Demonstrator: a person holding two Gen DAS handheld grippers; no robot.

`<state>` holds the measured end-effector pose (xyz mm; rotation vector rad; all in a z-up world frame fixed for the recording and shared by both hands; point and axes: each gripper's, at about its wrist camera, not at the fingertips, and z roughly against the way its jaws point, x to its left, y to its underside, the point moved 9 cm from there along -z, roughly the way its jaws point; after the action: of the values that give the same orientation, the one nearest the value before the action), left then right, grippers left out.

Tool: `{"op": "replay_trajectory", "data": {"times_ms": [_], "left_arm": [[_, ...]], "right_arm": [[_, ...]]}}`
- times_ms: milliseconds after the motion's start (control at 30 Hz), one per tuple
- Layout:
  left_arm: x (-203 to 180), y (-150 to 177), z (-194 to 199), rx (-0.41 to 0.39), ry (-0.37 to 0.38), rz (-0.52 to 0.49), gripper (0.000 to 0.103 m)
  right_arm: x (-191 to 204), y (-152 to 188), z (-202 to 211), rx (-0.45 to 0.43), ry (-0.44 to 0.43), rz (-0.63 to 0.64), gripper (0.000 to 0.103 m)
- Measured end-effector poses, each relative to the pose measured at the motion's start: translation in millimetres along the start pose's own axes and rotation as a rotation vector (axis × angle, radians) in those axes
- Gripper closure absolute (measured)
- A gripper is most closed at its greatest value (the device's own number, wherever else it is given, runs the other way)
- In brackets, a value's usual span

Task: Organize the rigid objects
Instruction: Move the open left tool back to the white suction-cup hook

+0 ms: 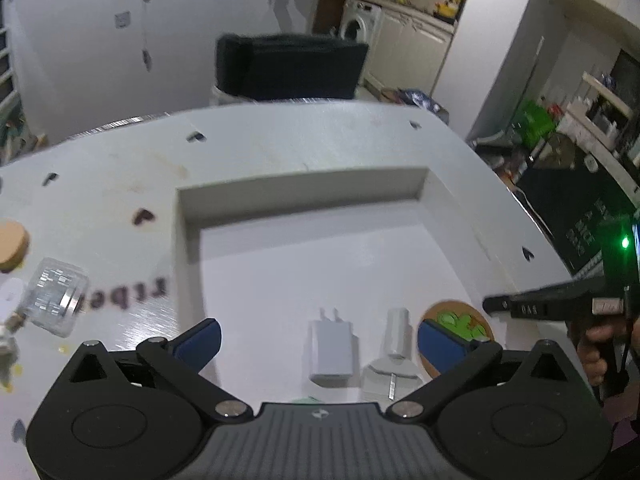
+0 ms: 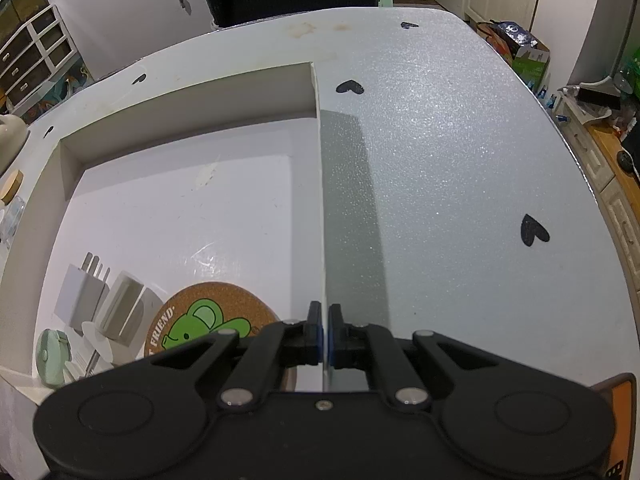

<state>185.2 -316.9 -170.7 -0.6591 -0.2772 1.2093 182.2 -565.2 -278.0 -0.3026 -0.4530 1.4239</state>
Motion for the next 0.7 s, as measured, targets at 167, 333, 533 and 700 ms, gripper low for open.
{"op": "replay_trajectory", "data": {"times_ms": [167, 333, 533, 700], "left_arm": [[26.4, -6.2, 19.0, -0.058, -0.035, 0.031, 0.000], [65.6, -6.0, 34.7, -0.098, -0.108, 0.065, 0.000], [120.7, 1.0, 46.1, -0.111, -0.185, 0.124, 0.000], [159.4, 9.8, 49.7, -0.119, -0.235, 0.137, 0.000]], "right_arm": [[-1.0, 0.9, 0.9, -0.005, -0.002, -0.022, 0.099], [-2.4, 2.2, 2.0, -0.013, -0.001, -0.034, 0.098], [-2.4, 4.5, 3.3, -0.026, 0.015, -0.055, 0.097], [-1.4, 5.3, 4.7, -0.028, 0.030, -0.061, 0.097]]}}
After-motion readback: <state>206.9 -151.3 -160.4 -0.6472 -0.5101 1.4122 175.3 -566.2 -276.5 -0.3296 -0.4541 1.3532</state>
